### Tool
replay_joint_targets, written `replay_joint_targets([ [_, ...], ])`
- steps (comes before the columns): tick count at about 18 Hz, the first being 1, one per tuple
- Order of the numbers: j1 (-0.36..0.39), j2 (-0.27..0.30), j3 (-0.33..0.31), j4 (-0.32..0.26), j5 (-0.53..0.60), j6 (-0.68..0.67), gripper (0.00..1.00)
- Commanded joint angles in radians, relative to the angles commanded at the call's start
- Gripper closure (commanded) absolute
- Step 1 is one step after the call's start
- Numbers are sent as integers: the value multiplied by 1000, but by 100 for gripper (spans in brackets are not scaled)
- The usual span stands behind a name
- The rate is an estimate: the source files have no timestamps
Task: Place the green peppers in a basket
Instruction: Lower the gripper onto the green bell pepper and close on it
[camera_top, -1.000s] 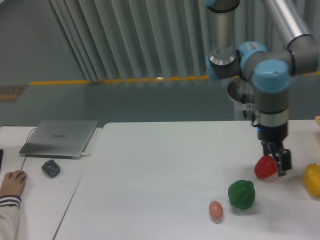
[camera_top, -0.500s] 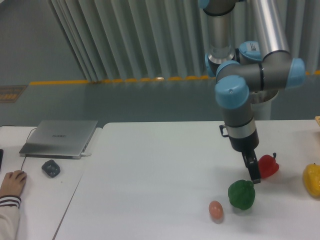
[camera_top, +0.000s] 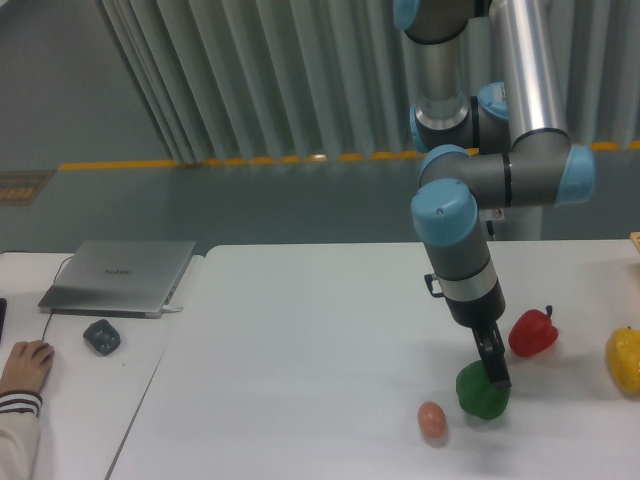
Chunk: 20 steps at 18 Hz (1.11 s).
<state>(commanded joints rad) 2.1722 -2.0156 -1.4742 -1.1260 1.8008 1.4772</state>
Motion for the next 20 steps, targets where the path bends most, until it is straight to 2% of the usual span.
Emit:
replay_joint_targets([
  [14, -28, -29, -11, 3, 41, -6, 0],
  [20, -28, -37, -9, 5, 69, 0, 26],
])
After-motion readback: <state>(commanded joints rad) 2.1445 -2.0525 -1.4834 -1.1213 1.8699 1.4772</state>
